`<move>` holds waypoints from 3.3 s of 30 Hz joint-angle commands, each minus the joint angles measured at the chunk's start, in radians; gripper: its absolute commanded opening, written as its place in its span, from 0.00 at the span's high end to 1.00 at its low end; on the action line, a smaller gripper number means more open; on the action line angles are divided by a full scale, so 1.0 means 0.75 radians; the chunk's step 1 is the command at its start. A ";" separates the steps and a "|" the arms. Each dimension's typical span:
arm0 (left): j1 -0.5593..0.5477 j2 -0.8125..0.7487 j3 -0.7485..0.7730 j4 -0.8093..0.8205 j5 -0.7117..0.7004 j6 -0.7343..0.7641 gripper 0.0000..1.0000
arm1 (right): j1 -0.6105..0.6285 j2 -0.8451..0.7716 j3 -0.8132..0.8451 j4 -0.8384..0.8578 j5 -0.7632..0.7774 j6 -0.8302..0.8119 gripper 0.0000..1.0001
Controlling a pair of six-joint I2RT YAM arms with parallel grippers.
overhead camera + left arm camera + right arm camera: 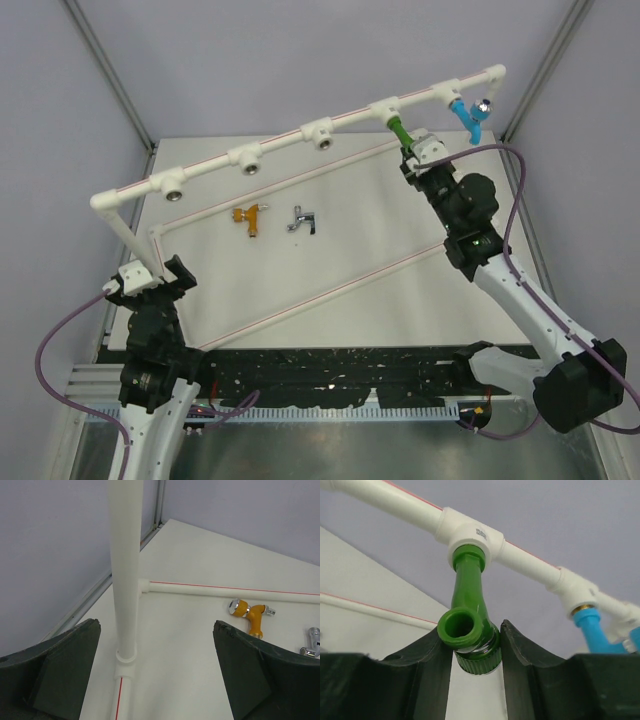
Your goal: Install the water faucets
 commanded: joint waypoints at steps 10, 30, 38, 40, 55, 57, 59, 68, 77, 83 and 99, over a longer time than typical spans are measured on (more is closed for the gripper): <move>-0.007 -0.242 0.004 0.026 0.018 0.003 0.00 | -0.038 0.073 -0.236 0.924 0.447 2.665 0.88; -0.011 -0.199 0.008 0.022 0.028 0.001 0.01 | -0.132 -0.410 -0.284 0.391 0.049 0.719 0.11; -0.016 -0.205 0.006 0.020 0.033 0.001 0.00 | -0.118 -0.379 -0.093 -0.049 -0.209 -0.365 0.11; -0.018 -0.207 0.008 0.024 0.033 0.001 0.00 | -0.097 -0.367 -0.058 -0.160 -0.208 -0.594 0.11; -0.032 -0.211 0.004 0.030 0.037 0.005 0.00 | 0.081 -0.126 -0.007 -0.113 0.001 -1.323 0.12; -0.032 -0.213 0.006 0.030 0.037 0.005 0.00 | 0.089 -0.077 0.012 -0.101 0.021 -1.372 0.12; -0.032 -0.215 0.006 0.028 0.037 0.007 0.00 | 0.093 -0.038 0.026 -0.086 0.024 -1.374 0.14; -0.036 -0.226 0.006 0.028 0.039 0.007 0.00 | 0.091 0.067 0.122 -0.062 0.075 -1.115 0.57; -0.034 -0.240 0.006 0.024 0.039 0.007 0.00 | -0.027 0.051 0.147 0.150 -0.222 0.388 0.83; -0.038 -0.254 0.006 0.020 0.035 0.005 0.00 | -0.128 0.042 -0.037 0.549 -0.197 1.255 0.88; -0.044 -0.260 0.008 0.012 0.030 0.003 0.01 | -0.189 -0.193 -0.199 0.507 -0.224 1.048 0.31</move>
